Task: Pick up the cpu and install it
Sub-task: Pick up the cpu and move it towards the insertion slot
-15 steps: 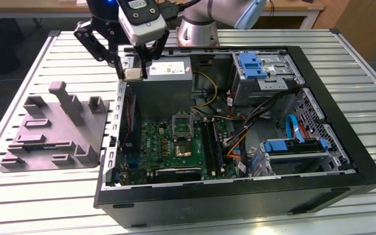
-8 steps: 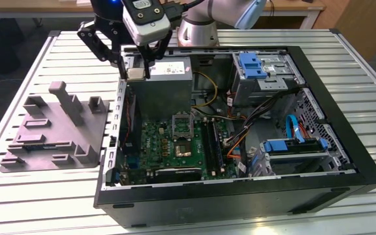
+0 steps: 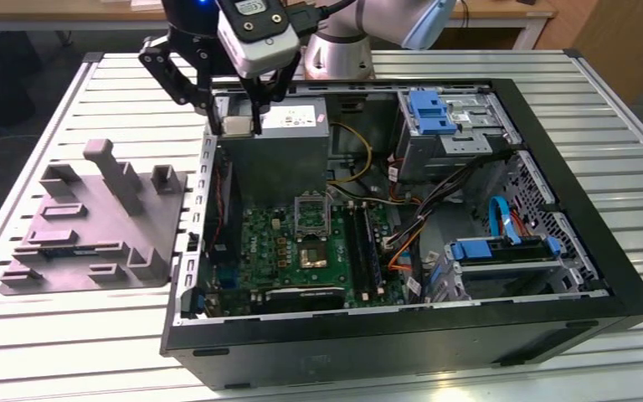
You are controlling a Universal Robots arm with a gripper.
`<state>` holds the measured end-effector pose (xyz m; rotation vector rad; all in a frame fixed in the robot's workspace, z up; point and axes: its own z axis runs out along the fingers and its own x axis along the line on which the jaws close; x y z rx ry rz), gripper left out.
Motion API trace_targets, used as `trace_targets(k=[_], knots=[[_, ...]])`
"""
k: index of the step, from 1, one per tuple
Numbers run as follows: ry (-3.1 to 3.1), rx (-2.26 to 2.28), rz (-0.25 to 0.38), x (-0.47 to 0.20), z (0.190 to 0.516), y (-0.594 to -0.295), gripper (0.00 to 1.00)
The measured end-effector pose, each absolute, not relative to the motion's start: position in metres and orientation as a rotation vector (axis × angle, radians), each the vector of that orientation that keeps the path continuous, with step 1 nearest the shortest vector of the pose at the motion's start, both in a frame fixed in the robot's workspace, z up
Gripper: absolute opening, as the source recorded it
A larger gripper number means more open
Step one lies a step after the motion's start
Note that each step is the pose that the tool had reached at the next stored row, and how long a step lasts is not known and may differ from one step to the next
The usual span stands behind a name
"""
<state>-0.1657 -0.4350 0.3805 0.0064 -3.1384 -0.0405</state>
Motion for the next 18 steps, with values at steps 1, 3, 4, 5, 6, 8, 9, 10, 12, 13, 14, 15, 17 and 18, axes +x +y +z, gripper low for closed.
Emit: trace_targets(k=[1, 3, 4, 5, 6, 8, 9, 10, 12, 13, 14, 15, 17, 18], knots=[[-3.138, 0.006, -0.041, -0.165, 0.380, -0.435, 0.47], [-3.138, 0.006, -0.040, -0.164, 0.380, -0.435, 0.47], [-3.138, 0.006, -0.040, -0.163, 0.380, -0.435, 0.47], [-3.138, 0.006, -0.041, -0.162, 0.380, -0.435, 0.47], [-3.139, 0.006, -0.041, -0.162, 0.380, -0.435, 0.47], [-3.138, 0.006, -0.040, -0.160, 0.380, -0.435, 0.47], [-3.138, 0.006, -0.041, -0.158, 0.380, -0.435, 0.47], [-3.138, 0.006, -0.041, -0.157, 0.380, -0.435, 0.47], [-3.138, 0.006, -0.040, -0.155, 0.380, -0.435, 0.47], [-3.138, 0.006, -0.041, -0.155, 0.380, -0.435, 0.47], [-3.138, 0.006, -0.040, -0.154, 0.380, -0.435, 0.47], [-3.138, 0.006, -0.040, -0.153, 0.380, -0.435, 0.47], [-3.138, 0.006, -0.041, -0.151, 0.380, -0.435, 0.47], [-3.138, 0.006, -0.040, -0.151, 0.380, -0.435, 0.47]])
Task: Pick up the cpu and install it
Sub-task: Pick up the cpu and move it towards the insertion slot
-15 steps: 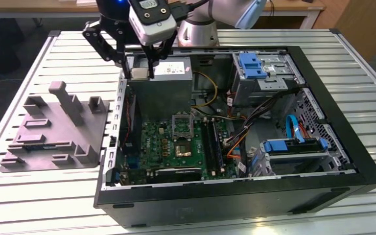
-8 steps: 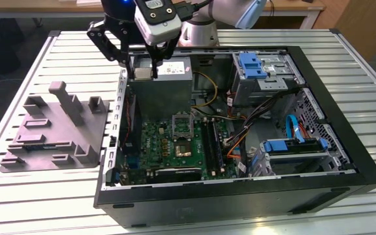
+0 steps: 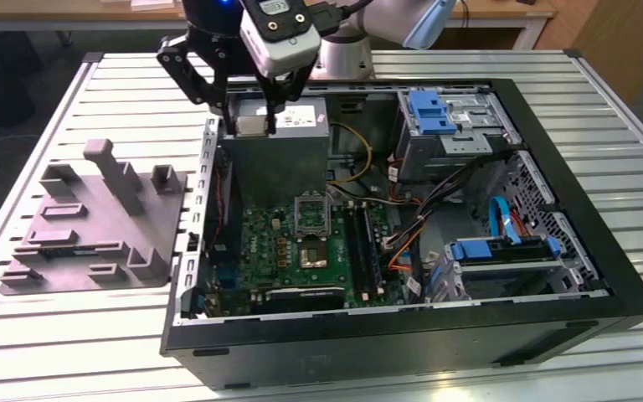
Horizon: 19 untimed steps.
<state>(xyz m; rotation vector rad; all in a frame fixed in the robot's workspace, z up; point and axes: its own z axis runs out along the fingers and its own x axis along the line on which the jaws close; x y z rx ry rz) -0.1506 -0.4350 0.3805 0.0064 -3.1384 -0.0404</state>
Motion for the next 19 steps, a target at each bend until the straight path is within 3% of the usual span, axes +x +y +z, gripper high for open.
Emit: trace_targets(k=[19], knots=[[-3.138, 0.006, -0.041, -0.125, 0.380, -0.435, 0.47]])
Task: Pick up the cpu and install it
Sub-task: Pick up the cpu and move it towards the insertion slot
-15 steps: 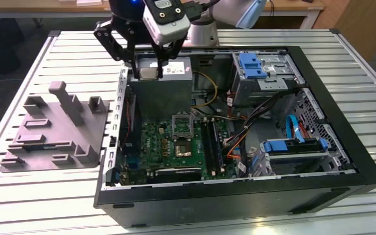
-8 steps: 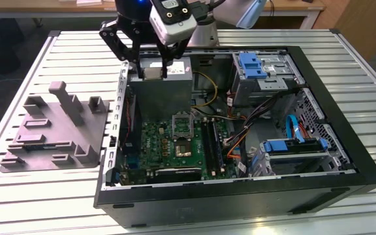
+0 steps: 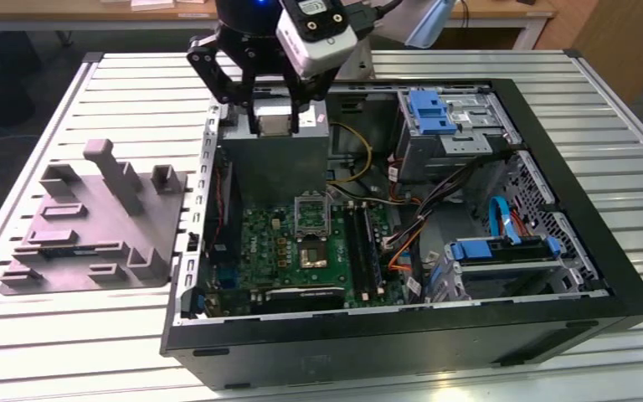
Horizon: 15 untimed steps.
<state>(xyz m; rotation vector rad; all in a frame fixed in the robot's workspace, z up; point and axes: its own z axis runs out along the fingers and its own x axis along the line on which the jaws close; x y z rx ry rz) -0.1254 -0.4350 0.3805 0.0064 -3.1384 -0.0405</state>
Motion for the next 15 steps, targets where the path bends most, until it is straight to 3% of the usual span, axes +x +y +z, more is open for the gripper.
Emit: trace_targets(k=[15], knots=[[-3.138, 0.006, -0.040, -0.099, 0.380, -0.435, 0.47]])
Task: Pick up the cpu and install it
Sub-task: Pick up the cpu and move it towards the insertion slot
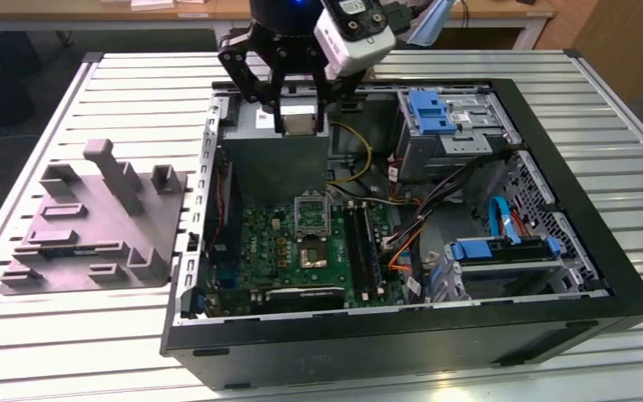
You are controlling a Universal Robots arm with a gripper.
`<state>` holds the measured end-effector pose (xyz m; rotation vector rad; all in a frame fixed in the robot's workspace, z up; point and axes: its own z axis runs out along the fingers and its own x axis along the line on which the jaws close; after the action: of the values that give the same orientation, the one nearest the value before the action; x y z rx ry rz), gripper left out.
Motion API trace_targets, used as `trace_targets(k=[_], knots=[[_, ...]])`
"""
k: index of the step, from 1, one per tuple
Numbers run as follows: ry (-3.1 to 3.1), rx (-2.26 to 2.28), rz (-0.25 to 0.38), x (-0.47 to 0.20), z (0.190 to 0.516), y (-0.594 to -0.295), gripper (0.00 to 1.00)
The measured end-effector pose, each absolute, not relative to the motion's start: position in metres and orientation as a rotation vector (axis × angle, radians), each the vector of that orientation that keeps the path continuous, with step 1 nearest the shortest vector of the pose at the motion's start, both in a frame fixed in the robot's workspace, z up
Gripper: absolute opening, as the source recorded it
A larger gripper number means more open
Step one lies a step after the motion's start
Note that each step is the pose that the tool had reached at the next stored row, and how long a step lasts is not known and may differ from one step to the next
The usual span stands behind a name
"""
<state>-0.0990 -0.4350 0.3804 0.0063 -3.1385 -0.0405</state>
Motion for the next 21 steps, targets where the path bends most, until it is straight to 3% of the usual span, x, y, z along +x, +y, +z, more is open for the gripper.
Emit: trace_targets(k=[21], knots=[[-3.138, 0.006, -0.040, -0.066, 0.380, -0.435, 0.47]])
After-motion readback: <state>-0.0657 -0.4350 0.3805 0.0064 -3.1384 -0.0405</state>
